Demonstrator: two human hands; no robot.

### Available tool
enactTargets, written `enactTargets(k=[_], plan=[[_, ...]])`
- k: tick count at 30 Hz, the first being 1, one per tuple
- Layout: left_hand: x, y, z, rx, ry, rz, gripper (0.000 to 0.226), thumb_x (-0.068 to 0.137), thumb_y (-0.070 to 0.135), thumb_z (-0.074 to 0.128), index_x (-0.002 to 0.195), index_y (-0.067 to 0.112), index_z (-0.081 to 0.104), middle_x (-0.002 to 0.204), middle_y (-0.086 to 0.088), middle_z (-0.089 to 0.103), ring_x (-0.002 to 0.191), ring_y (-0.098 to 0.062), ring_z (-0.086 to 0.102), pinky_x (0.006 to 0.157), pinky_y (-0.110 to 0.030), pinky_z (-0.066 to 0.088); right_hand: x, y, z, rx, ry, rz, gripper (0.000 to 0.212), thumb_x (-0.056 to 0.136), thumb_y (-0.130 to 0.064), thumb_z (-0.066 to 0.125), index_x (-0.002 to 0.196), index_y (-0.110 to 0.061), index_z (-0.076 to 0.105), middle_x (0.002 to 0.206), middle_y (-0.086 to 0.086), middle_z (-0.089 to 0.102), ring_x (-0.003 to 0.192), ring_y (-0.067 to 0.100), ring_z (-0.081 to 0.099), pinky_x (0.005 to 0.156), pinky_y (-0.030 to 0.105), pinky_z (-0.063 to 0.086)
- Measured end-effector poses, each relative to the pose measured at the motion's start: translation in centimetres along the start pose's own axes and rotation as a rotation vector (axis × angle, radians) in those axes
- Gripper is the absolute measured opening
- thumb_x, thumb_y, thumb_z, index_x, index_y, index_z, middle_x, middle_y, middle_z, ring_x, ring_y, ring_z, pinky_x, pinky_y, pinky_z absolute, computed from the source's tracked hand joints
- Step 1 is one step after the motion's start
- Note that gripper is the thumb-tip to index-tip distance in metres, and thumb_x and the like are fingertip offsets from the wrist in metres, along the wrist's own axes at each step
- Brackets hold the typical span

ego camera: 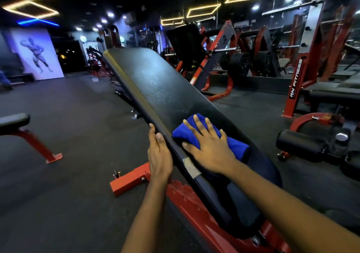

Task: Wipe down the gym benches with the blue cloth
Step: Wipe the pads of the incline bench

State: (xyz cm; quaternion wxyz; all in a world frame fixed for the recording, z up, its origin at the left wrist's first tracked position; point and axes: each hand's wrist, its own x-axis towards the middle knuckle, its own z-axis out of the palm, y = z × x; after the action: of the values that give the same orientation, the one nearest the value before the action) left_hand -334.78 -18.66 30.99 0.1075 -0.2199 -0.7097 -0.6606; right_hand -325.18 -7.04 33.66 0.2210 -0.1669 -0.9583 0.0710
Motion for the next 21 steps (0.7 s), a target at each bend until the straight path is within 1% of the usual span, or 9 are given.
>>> enactTargets(k=[1,3,5,7,8,10,11,16,21], plan=[[0.2,-0.4,-0.6,-0.031,-0.029,0.011,0.050,0.105,0.042,0.027,0.151,0.026,0.033,0.148,-0.005,0.046,0.128,-0.016,0.047,0.097,-0.020,0.034,1.2,-0.6,0.0,0.010,-0.002,0.006,0.067,0.095,-0.067,0.028,0.152,-0.050,-0.001,0.164,-0.015,-0.011,0.151,0.020,-0.010,0.116,0.062,0.007],[1.0,-1.1,-1.5,-0.059,-0.046,0.026,0.055,0.097,0.066,0.027,0.141,0.038,0.044,0.136,-0.014,0.057,0.120,-0.036,0.057,0.099,-0.047,0.046,4.6,-2.3,0.1,0.041,-0.001,0.021,0.066,0.095,-0.068,0.027,0.153,-0.049,0.001,0.164,-0.013,-0.010,0.152,0.022,-0.009,0.116,0.064,0.006],[2.1,-2.2,-1.9,-0.043,-0.044,0.025,0.063,0.088,0.079,0.026,0.133,0.042,0.049,0.123,-0.021,0.063,0.106,-0.052,0.059,0.082,-0.060,0.054,8.3,-3.9,-0.2,0.068,-0.022,0.042,0.067,0.095,-0.069,0.026,0.154,-0.047,0.002,0.164,-0.011,-0.010,0.151,0.024,-0.009,0.115,0.066,0.005],[1.9,-0.9,-2.9,-0.051,-0.040,0.002,0.057,0.096,0.064,0.029,0.140,0.033,0.048,0.128,-0.010,0.062,0.102,-0.044,0.063,0.065,-0.038,0.059,10.6,-5.0,-0.7,0.083,-0.059,0.061,0.068,0.095,-0.069,0.025,0.154,-0.046,0.001,0.164,-0.010,-0.010,0.151,0.025,-0.010,0.114,0.067,0.003],[1.8,-0.1,-3.2,-0.055,-0.044,0.004,0.051,0.101,0.051,0.030,0.144,0.029,0.044,0.130,-0.001,0.062,0.102,-0.028,0.067,0.063,-0.024,0.056,10.8,-5.1,-0.8,0.082,-0.058,0.066,0.068,0.095,-0.069,0.024,0.154,-0.045,0.002,0.164,-0.010,-0.010,0.151,0.024,-0.010,0.115,0.067,0.002],[2.4,0.4,-3.6,-0.029,-0.048,0.036,0.044,0.106,0.033,0.031,0.149,0.025,0.035,0.122,0.018,0.059,0.098,0.014,0.058,0.075,-0.002,0.042,9.1,-4.9,-0.6,0.067,-0.031,0.051,0.067,0.096,-0.067,0.025,0.154,-0.046,0.002,0.164,-0.011,-0.010,0.152,0.021,-0.009,0.116,0.065,0.001],[2.9,0.8,-3.8,-0.002,-0.054,0.042,0.044,0.107,0.029,0.031,0.150,0.022,0.034,0.123,0.016,0.059,0.102,0.022,0.049,0.080,0.002,0.034,7.5,-4.6,-0.4,0.060,-0.011,0.033,0.066,0.096,-0.066,0.026,0.154,-0.046,0.002,0.164,-0.012,-0.009,0.152,0.019,-0.009,0.116,0.064,0.002],[5.7,0.5,-3.8,0.040,-0.065,0.063,0.047,0.107,0.032,0.029,0.151,0.017,0.034,0.152,-0.002,0.040,0.138,-0.015,0.039,0.101,-0.014,0.027,0.8,-3.2,0.7,0.027,0.017,-0.016,0.067,0.095,-0.066,0.029,0.152,-0.051,-0.003,0.162,-0.020,-0.015,0.150,0.011,-0.015,0.119,0.059,0.001],[7.8,-0.3,-3.7,0.024,-0.055,0.101,0.047,0.107,0.028,0.031,0.151,0.012,0.033,0.155,0.001,0.034,0.134,0.001,0.030,0.104,-0.009,0.021,6.1,-3.7,0.5,0.046,0.018,0.053,0.066,0.094,-0.068,0.026,0.152,-0.051,0.000,0.163,-0.016,-0.011,0.151,0.017,-0.010,0.116,0.063,0.008]])
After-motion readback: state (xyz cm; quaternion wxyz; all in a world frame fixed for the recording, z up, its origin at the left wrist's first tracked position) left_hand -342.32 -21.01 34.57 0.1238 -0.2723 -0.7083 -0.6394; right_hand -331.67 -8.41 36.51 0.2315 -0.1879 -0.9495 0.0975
